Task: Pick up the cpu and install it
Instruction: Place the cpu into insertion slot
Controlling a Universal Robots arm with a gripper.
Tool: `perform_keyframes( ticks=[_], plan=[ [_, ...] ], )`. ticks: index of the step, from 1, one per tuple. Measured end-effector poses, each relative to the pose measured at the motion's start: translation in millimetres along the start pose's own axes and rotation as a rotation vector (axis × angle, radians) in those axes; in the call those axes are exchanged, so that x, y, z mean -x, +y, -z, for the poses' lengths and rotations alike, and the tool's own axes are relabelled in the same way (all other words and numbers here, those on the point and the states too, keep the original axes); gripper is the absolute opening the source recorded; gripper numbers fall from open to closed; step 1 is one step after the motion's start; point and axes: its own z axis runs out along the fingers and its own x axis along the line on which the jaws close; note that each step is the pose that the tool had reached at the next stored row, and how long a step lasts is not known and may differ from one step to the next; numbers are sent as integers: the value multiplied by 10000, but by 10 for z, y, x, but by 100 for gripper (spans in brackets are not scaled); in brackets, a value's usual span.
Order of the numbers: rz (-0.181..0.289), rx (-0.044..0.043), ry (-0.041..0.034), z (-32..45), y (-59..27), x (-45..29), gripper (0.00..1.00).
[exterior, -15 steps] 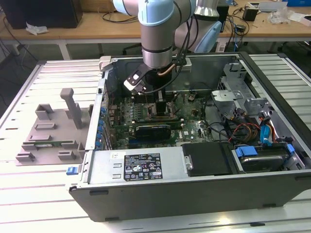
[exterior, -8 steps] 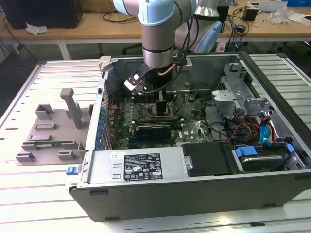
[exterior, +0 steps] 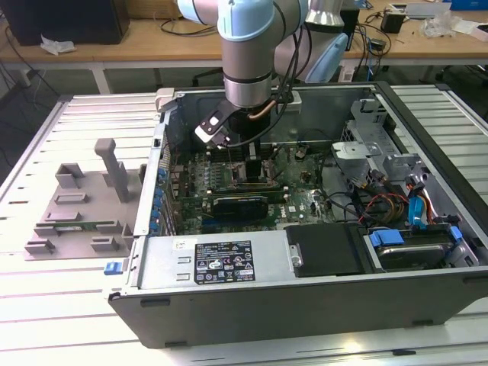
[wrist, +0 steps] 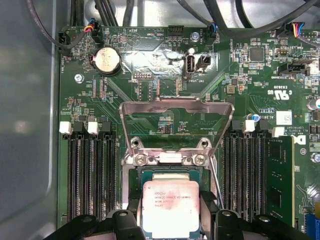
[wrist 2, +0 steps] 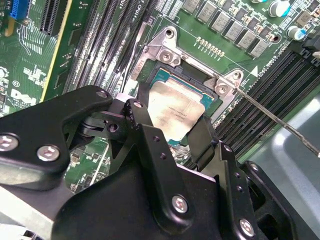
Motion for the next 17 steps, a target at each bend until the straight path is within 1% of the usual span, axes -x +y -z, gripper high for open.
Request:
perform_keyframes(
  ticks=[7, 17],
  plan=[
    [1, -1, -14, -7, 5, 0, 55],
    [0, 1, -14, -10, 4, 3, 55]
  ],
)
